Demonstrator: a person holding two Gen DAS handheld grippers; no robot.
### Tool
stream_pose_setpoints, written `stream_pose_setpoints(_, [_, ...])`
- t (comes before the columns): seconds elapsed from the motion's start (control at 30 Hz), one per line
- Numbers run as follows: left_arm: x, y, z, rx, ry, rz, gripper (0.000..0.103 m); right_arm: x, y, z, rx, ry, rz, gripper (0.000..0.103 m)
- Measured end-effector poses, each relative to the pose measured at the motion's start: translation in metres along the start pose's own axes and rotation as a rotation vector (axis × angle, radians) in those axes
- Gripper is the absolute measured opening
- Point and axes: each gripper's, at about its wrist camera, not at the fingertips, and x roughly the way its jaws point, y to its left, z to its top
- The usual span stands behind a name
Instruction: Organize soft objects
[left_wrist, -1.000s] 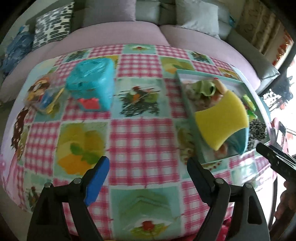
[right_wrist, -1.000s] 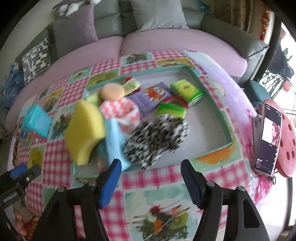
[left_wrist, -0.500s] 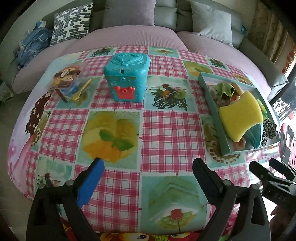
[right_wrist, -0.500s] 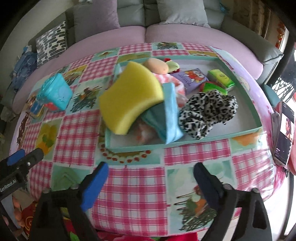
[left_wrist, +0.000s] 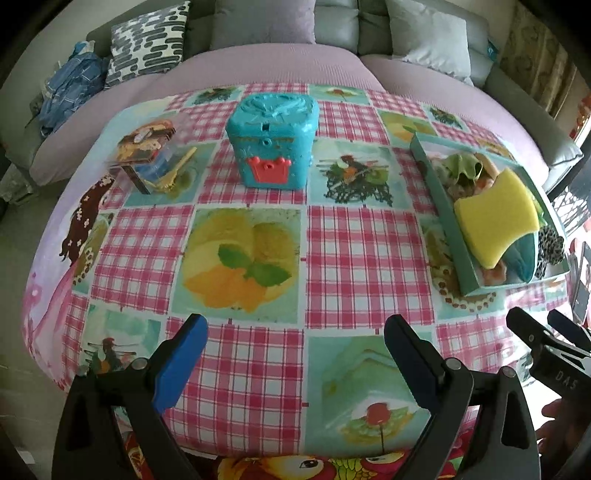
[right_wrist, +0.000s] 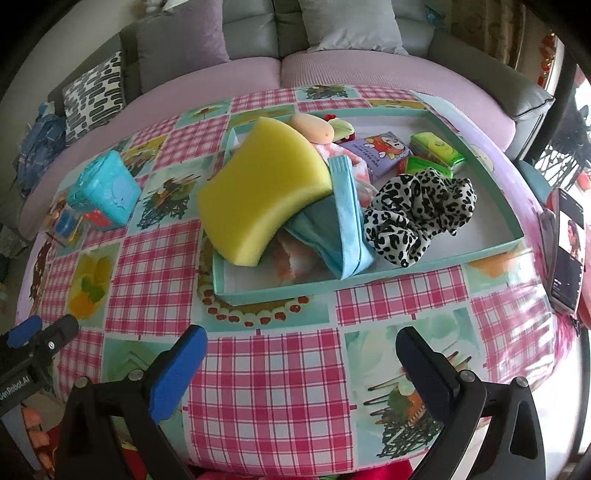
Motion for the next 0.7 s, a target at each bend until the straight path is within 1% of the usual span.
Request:
stream_pose_setpoints(0.2, [0.0012,-0.0011,-0.0002,0.006,0.005,0.017,0.096,0.0031,0.0034,-0.0017,0.000,0.000,-0.010,0.103])
stream_pose_setpoints(0.7, [-0.0082,-0.0061,-0.0014,0.028,-0.044,0.040,0.096,0.0011,0.0047,-0.0027,0.000,-0.019,-0.006,0.103])
